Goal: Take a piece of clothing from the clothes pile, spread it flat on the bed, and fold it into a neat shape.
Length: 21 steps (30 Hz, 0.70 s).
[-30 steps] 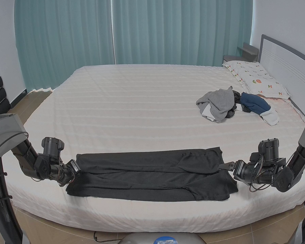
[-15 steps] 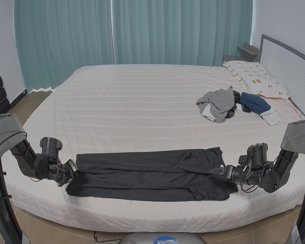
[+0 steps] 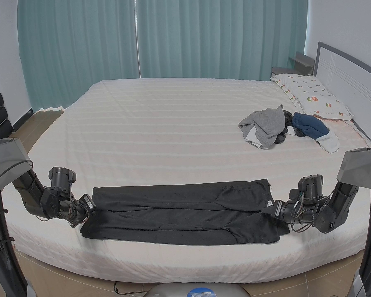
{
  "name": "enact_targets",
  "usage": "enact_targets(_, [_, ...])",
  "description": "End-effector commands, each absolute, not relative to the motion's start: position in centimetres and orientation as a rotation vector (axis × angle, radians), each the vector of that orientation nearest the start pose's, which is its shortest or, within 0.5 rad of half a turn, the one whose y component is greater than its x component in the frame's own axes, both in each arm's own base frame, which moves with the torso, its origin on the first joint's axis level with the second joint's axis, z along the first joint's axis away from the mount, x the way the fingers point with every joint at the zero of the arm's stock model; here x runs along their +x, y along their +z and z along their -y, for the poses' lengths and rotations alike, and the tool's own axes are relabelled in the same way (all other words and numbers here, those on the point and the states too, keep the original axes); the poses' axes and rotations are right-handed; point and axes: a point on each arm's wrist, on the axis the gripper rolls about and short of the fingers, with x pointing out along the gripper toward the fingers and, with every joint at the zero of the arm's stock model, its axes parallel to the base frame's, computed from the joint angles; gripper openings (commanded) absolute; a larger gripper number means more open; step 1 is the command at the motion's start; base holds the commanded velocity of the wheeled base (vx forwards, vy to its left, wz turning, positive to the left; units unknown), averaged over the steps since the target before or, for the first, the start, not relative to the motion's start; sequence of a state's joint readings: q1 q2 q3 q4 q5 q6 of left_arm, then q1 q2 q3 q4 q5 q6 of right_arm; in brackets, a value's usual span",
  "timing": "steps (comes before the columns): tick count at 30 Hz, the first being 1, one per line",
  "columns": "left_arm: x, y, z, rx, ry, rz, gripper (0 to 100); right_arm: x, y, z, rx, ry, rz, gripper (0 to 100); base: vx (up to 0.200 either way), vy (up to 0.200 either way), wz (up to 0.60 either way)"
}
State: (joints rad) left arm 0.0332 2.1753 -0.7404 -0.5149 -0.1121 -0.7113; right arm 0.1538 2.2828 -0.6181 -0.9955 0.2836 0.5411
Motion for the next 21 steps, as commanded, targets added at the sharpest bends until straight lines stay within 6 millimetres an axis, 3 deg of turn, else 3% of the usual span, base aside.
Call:
enact_targets(1, [33.1,0.3,-0.8,-0.726,0.256,-0.907,0,33.2,-1.6,-5.3,0.586,0.209,-0.763,0,0.000,0.000,0.00])
enact_targets(14, [33.1,0.1,-0.9,-0.729,0.262,-0.911,0,33.8,-0.9,-3.4,0.698,0.140,-0.703,0,0.000,0.000,0.00])
enact_targets(21, [33.2,0.0,-1.0,-0.731,0.262,-0.911,0,34.0,-1.3,-3.4,0.712,0.132,-0.709,0,0.000,0.000,0.00])
